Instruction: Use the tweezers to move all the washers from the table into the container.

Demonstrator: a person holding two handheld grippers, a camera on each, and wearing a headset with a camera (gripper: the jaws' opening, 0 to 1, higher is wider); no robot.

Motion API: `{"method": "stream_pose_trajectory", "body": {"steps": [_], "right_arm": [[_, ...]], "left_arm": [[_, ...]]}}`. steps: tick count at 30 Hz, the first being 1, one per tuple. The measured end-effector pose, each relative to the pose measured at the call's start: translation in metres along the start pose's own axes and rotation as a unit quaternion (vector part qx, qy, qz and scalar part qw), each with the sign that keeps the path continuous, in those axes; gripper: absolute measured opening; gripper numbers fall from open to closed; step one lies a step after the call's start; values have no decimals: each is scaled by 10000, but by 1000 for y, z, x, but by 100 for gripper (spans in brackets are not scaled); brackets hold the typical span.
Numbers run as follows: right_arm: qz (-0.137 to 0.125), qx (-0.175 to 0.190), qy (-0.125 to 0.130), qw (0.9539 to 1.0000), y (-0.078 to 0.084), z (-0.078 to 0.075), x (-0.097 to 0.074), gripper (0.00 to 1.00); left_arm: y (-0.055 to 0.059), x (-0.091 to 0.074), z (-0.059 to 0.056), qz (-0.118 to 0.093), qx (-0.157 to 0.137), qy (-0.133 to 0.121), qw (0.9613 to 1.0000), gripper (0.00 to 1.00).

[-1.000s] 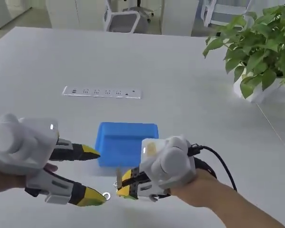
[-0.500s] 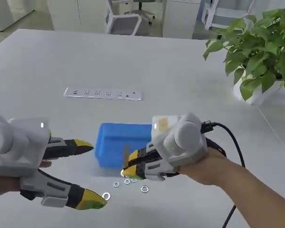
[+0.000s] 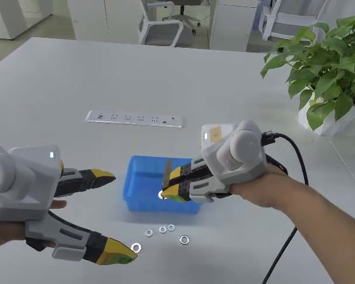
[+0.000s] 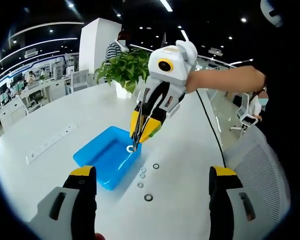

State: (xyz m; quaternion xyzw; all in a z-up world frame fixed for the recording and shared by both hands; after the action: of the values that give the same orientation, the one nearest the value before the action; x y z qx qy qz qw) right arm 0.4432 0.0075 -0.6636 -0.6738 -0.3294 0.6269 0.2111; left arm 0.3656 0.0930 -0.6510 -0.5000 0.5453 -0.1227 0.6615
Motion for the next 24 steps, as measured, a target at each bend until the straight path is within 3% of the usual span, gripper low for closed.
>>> {"method": "stream_pose_trajectory", "body": {"steps": [15, 24], "right_arm": [[-95, -127, -45, 9999, 12, -27, 17, 8], [-13, -120, -171, 9998, 23, -38, 30, 8]], "left_arm": [[-1, -3, 7, -83, -76, -48, 9999, 99], [-1, -6, 13, -150, -139, -103, 9997, 99]]}}
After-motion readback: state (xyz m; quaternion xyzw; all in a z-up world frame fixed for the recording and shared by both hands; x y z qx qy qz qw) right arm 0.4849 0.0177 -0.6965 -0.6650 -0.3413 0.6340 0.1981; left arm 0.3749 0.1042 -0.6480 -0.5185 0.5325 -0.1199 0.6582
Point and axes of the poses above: the centre of the closed fingertips' face, and the gripper's own axes: x roughly forward along the fingers, z roughly to its left, y roughly out of its underside, the point moved 4 cm from there along -x, roughly backward along the fingers, and after that the axes turned 8 degrees about z, right-handed, at the moved point
